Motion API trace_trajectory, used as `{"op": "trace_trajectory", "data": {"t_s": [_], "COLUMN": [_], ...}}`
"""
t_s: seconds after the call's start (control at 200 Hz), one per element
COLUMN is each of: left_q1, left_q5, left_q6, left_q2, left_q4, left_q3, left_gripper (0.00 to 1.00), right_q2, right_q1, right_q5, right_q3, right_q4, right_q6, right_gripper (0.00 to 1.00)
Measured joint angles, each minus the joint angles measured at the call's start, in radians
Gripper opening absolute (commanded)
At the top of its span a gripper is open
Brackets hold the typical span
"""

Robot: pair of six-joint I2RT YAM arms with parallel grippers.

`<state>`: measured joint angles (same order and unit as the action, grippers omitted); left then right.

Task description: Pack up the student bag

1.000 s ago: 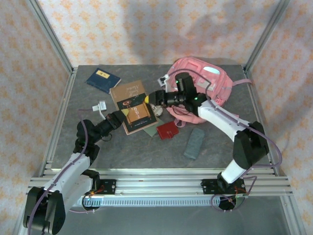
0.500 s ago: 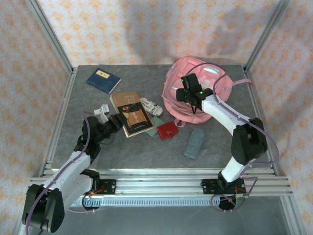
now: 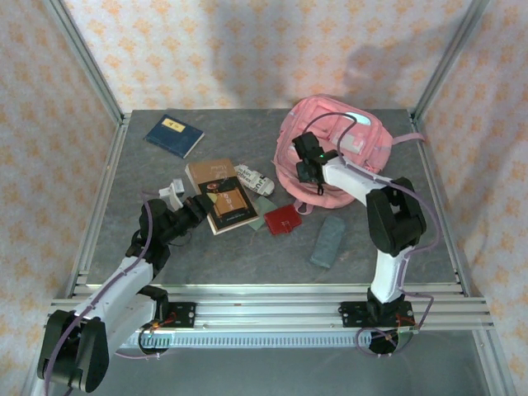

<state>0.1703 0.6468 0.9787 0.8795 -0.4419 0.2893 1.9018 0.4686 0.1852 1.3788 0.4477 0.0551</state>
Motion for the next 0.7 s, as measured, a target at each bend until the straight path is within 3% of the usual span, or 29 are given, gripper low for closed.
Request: {"op": "trace_trajectory", "data": {"t_s": [0.08, 0.14, 0.34, 0.526, 0.701], "left_q1": [0.0, 0.0, 0.002, 0.012, 0.022], "left_q5": [0.0, 0.0, 0.0, -0.001, -0.001], "left_q6": [0.008, 0.011, 0.019, 0.027, 0.042], "left_q2": [0.0, 0.0, 0.007, 0.013, 0.037], "left_q4": [-0.005, -0.01, -0.041, -0.063, -0.072], "left_q3": [-0.004, -0.005, -0.005, -0.01, -0.011], "left_gripper": [0.0, 0.0, 0.0, 0.0, 0.0], "right_q2": [0.024, 0.046, 0.089, 0.083, 0.042], "right_q1": [0.005, 0.013, 0.032, 0.039, 0.051], "right_q5": [0.028, 0.056, 0.105, 0.118, 0.057], "right_q3": [0.005, 0.018, 0.057, 0.096, 0.205], "right_q4": [-0.002, -0.002, 0.002, 0.028, 0.094], "right_q6": [0.003, 0.009, 0.025, 0.021, -0.019], "right_gripper": [0.59, 0.52, 0.0, 0.0, 0.0]}}
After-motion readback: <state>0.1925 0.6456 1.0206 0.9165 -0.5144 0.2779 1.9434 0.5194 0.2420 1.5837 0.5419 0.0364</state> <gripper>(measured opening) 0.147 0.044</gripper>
